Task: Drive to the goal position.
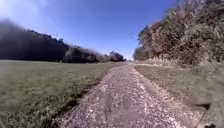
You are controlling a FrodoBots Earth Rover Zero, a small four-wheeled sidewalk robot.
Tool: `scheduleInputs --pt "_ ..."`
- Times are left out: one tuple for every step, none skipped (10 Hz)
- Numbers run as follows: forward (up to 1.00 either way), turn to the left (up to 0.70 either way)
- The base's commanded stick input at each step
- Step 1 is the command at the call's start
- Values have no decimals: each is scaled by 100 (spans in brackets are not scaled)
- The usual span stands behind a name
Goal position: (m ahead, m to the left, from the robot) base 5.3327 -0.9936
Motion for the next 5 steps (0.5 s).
scheduleInputs --pt "70 0" --pt "70 0" --pt "70 0" --pt "70 0" --pt "70 -1"
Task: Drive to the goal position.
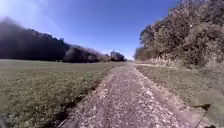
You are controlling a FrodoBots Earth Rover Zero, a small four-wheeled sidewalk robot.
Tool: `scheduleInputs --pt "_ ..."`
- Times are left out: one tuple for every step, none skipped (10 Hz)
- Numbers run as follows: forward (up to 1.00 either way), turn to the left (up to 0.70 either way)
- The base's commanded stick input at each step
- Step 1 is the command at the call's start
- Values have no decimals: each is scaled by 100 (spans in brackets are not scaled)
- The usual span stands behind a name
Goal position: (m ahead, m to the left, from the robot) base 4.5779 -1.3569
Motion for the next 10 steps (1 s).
scheduleInputs --pt "70 -6" --pt "70 -25" --pt "70 -34" --pt "70 -34" --pt "70 -34" --pt "70 -34" --pt "70 -31" --pt "70 -25" --pt "70 -13" --pt "70 0"
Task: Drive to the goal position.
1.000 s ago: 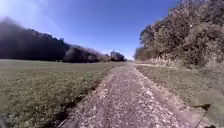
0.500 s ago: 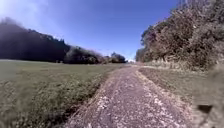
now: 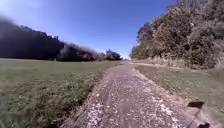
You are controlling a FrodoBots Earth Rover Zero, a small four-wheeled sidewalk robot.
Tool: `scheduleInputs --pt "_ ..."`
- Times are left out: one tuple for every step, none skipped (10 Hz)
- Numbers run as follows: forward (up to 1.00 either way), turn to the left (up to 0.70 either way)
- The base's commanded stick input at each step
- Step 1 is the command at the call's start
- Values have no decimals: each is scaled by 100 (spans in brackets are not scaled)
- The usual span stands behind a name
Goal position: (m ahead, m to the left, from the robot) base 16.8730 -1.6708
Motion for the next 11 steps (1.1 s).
scheduleInputs --pt "70 0" --pt "70 0" --pt "70 0" --pt "70 0" --pt "70 0" --pt "70 0" --pt "70 0" --pt "70 0" --pt "70 0" --pt "70 0" --pt "70 0"
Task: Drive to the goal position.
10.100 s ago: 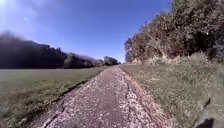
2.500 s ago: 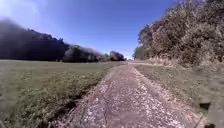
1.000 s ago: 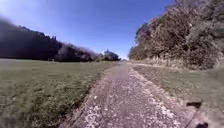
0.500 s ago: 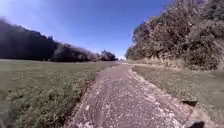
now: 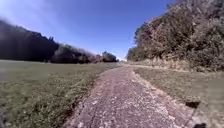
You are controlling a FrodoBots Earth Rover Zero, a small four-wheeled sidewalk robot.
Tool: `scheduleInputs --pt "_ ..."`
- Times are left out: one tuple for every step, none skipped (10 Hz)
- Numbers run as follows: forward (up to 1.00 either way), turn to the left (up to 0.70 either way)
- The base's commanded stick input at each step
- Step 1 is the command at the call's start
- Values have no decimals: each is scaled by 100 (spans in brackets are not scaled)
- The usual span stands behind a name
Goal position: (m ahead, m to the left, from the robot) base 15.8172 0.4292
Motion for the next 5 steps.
scheduleInputs --pt "70 0" --pt "70 0" --pt "70 0" --pt "70 0" --pt "70 0"
